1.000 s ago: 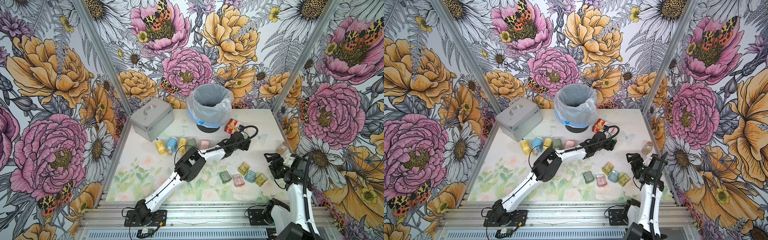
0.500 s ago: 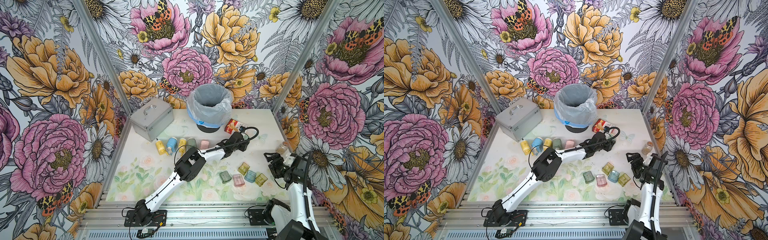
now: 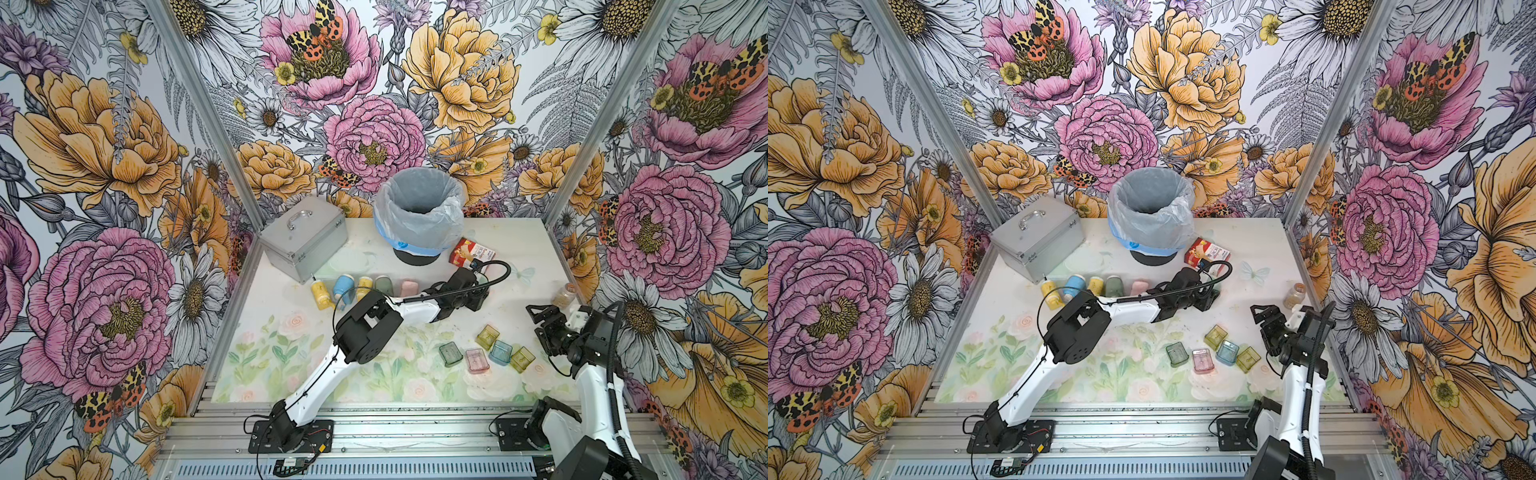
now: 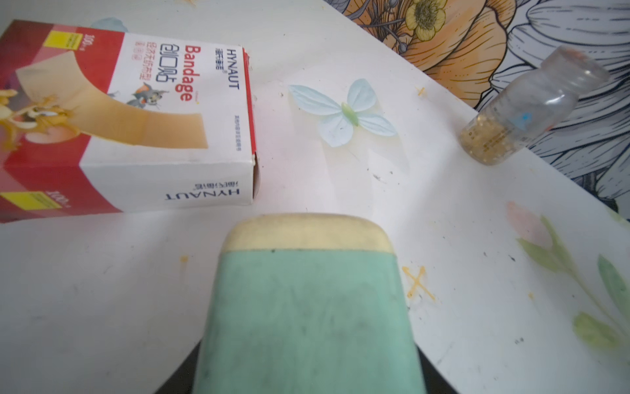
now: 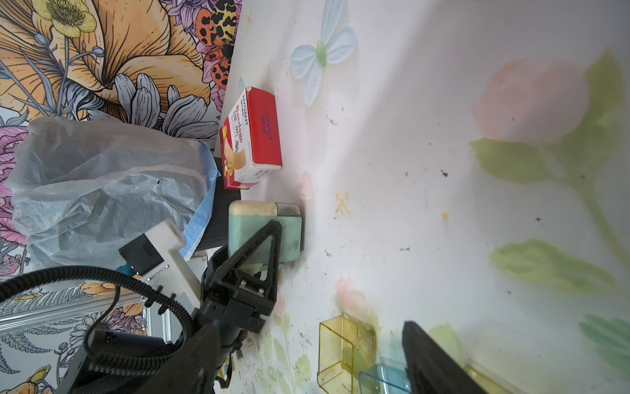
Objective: Take out the pencil sharpener tray and clean the shavings
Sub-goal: Pick up the pencil sharpener from the center of the board.
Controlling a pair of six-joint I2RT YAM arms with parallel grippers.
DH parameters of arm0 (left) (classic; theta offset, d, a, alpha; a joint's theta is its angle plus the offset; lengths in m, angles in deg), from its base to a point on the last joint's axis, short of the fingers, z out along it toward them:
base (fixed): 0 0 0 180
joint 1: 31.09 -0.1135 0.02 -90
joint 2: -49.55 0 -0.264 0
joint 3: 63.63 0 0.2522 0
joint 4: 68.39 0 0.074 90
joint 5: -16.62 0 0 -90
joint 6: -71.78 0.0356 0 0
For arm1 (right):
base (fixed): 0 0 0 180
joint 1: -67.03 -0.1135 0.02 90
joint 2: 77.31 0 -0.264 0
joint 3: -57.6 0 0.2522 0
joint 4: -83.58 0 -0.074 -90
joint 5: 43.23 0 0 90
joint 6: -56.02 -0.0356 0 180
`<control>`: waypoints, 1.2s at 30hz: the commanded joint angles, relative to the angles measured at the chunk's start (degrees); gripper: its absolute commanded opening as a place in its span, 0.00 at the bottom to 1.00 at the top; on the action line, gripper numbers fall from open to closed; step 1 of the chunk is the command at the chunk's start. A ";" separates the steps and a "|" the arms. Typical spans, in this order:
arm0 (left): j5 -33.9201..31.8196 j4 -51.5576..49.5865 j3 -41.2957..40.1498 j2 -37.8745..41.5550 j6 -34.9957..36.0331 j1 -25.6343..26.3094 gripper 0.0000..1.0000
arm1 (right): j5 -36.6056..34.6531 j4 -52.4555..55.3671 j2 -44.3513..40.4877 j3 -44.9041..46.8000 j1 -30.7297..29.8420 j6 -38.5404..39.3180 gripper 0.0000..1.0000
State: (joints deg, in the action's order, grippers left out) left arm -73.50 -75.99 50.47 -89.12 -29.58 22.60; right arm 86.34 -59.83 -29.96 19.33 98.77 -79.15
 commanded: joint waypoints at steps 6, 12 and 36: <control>3.00 -0.26 -9.54 12.20 2.47 -0.52 0.26 | 1.58 -1.82 3.23 -2.93 -3.68 4.20 0.85; 5.64 -1.65 -15.87 19.62 3.32 -1.16 0.25 | 1.34 -1.82 5.29 -4.83 -7.75 6.44 0.85; 24.20 -4.75 -34.03 40.85 -0.15 -6.90 0.18 | -8.00 -1.81 -0.54 -8.18 -30.43 13.20 0.82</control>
State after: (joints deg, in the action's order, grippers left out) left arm -55.97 -82.55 17.27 -52.01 -28.46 17.09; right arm 81.16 -60.68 -28.97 13.25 70.18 -68.33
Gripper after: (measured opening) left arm 0.582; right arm 0.821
